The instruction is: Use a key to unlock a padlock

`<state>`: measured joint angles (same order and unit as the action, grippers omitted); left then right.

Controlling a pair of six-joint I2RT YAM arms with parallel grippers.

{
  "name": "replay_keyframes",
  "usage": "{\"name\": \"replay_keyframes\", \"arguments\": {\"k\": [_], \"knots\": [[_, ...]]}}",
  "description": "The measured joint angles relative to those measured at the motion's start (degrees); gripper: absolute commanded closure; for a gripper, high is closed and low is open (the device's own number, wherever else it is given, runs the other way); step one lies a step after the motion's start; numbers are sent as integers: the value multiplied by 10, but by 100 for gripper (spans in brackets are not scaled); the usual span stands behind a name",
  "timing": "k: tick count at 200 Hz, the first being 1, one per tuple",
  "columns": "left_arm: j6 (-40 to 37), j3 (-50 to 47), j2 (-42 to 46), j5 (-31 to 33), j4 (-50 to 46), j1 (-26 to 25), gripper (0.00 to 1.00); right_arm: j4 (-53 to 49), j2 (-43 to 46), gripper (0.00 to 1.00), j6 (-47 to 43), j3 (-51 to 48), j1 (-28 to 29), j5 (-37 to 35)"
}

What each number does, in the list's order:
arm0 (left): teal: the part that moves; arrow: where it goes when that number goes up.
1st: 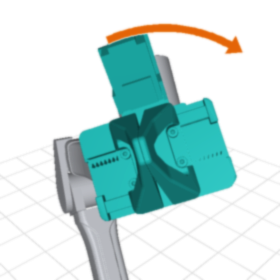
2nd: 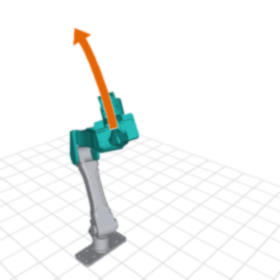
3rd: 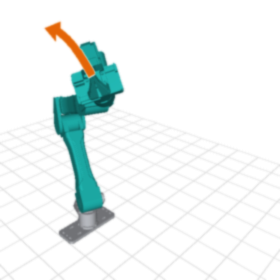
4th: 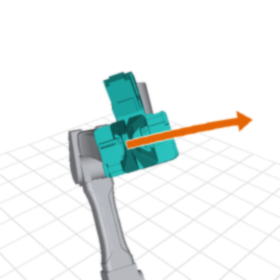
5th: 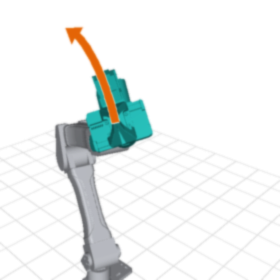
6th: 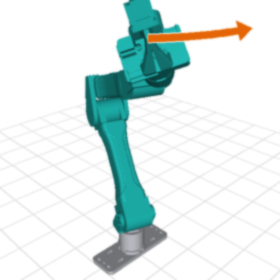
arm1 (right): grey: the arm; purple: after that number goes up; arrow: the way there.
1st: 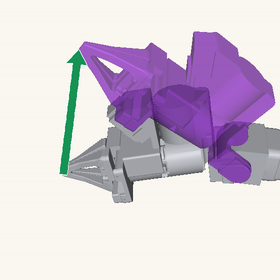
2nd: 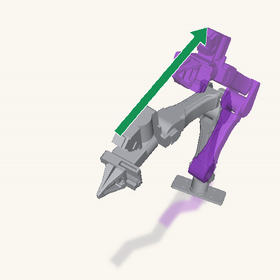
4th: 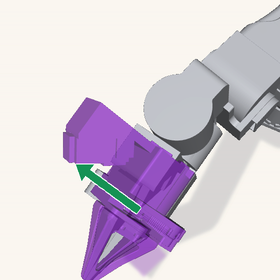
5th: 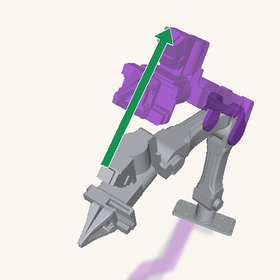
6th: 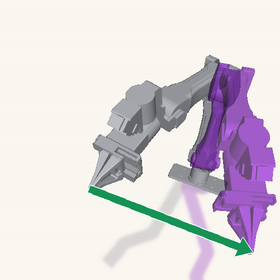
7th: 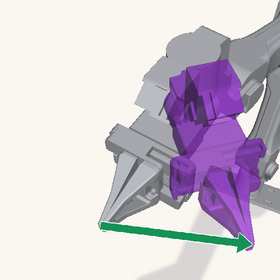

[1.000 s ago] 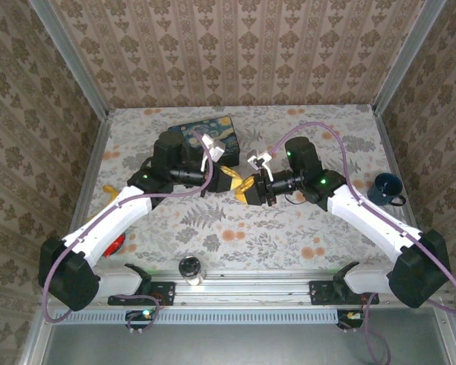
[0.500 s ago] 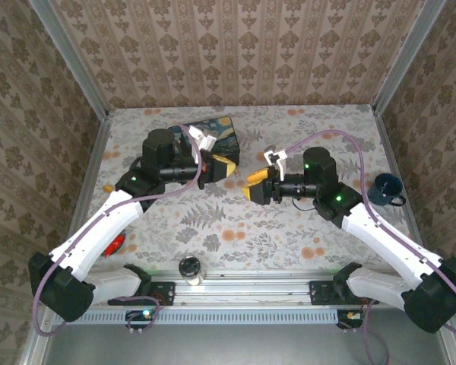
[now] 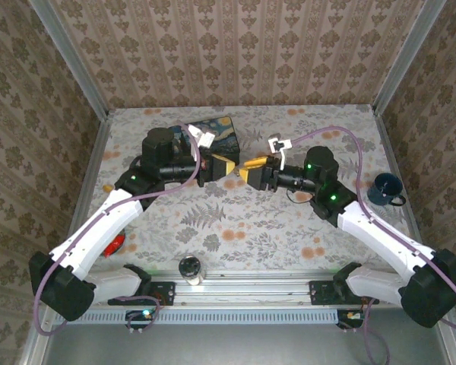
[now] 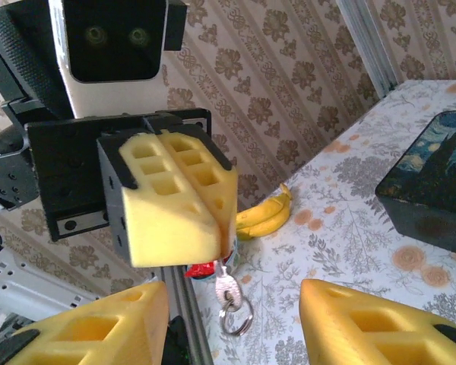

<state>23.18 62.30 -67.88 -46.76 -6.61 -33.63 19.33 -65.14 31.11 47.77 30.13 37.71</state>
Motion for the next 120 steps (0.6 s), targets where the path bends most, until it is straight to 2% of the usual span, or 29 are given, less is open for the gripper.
{"name": "replay_keyframes", "arguments": {"k": [120], "knots": [[37,-3,-10,-29,42,8,100,74,-36,65,35,0,0,34]]}}
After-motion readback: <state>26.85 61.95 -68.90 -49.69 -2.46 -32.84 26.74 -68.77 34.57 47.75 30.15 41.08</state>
